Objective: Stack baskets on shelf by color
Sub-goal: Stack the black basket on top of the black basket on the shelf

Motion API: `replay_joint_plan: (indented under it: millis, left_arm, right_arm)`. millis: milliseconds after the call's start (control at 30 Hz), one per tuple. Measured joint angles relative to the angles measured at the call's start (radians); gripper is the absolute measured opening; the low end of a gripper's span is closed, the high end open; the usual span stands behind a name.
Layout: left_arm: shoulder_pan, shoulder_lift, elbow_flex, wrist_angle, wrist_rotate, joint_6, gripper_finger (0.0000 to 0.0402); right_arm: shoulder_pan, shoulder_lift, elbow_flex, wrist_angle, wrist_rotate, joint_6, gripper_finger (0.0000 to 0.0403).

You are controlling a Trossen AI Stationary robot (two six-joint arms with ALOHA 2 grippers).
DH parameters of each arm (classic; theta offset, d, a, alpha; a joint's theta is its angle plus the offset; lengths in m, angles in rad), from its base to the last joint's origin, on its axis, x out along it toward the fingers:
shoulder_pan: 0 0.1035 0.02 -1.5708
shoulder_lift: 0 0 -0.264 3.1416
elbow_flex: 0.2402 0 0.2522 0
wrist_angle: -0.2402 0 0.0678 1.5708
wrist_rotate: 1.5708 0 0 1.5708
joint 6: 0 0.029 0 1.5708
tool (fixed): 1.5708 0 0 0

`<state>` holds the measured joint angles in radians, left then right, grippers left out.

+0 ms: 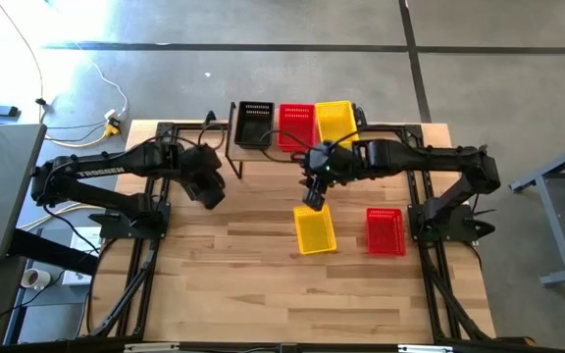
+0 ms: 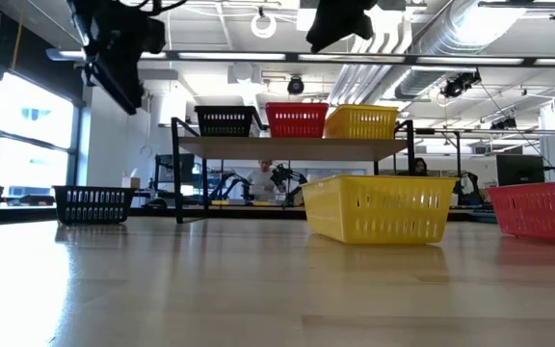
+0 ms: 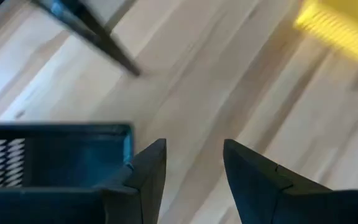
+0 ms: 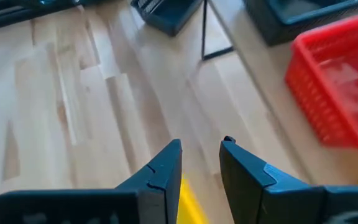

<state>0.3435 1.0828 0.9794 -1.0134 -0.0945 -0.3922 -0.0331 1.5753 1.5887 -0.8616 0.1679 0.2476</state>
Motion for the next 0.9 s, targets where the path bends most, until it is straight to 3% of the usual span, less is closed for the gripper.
replay_joint_plan:
  millis: [133,300,600,900]
  left_arm:
    - [-0.042,0.007,0.000,-0.069,-0.076,-0.050,0.0149]
    - [-0.071,0.026,-0.018,-0.132,-0.096,-0.131,0.0149]
    - [-0.077,0.031,-0.185,-0.116,-0.144,-0.259,0.0149]
    - [-0.077,0.030,-0.289,-0.002,-0.155,-0.233,0.0149]
  right_arm:
    - [0.053,0.000,0.000,-0.026,0.023,0.067,0.0096]
    - [0.114,0.000,0.000,-0.033,0.057,0.125,0.0096]
    - [0.186,0.000,0.000,-0.033,0.118,0.203,0.0096]
    - [0.193,0.000,0.000,-0.033,0.118,0.227,0.0096]
